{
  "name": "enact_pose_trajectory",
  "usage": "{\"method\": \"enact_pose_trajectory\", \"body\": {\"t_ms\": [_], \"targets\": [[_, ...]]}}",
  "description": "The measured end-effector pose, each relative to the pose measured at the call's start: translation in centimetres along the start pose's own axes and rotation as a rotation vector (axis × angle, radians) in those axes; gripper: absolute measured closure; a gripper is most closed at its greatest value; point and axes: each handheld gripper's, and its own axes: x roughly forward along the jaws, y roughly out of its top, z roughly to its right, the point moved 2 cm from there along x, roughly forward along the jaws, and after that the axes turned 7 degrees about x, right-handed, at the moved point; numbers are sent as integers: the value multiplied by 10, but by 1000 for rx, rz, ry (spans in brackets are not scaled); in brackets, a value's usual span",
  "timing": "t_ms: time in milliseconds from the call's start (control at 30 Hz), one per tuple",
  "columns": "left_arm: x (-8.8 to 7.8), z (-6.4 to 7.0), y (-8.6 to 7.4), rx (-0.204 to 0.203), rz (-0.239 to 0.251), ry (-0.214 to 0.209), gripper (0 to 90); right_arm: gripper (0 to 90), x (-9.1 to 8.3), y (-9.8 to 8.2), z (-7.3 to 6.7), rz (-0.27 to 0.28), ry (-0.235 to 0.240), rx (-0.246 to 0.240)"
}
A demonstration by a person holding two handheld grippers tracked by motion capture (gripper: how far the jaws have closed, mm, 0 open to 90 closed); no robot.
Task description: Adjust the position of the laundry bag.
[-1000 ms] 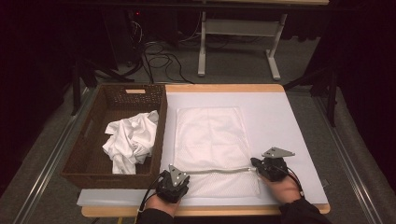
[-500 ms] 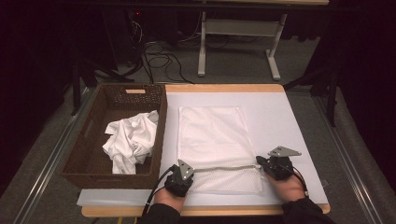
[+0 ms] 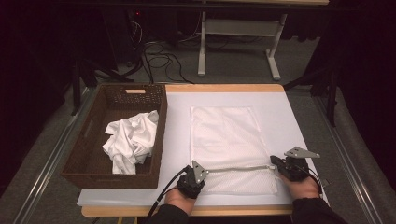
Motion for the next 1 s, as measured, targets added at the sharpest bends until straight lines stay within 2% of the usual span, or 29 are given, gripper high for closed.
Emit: {"method": "enact_pose_trajectory", "body": {"t_ms": [100,167,467,733,800,833,867,900,933,1000], "targets": [[2,1,2,5,4,-1,900,900,-3,0,2,5,-2,11],[3,3,3,16,0,-1,900,900,-4,-1,4,7,-6,0],[5,5,2,22,-3,-15,899,900,-10,-6,9,3,-7,2],[2,8,0,25,-8,-8,894,889,-6,-7,9,-9,6,4],[2,8,-1,16,-3,-2,863,861,-6,-7,9,-9,9,2],[0,7,-1,9,-3,-9,808,833,-6,-7,8,-2,17,5],[-3,5,-2,-6,16,-23,726,789,-9,-7,10,16,23,9],[-3,5,-2,-6,16,-23,692,789,-9,-7,10,16,23,9],[-8,3,-2,-9,35,-26,692,776,-10,-7,11,23,29,17],[-19,-2,-2,-21,77,-15,575,775,-19,-7,14,63,32,45]]}}
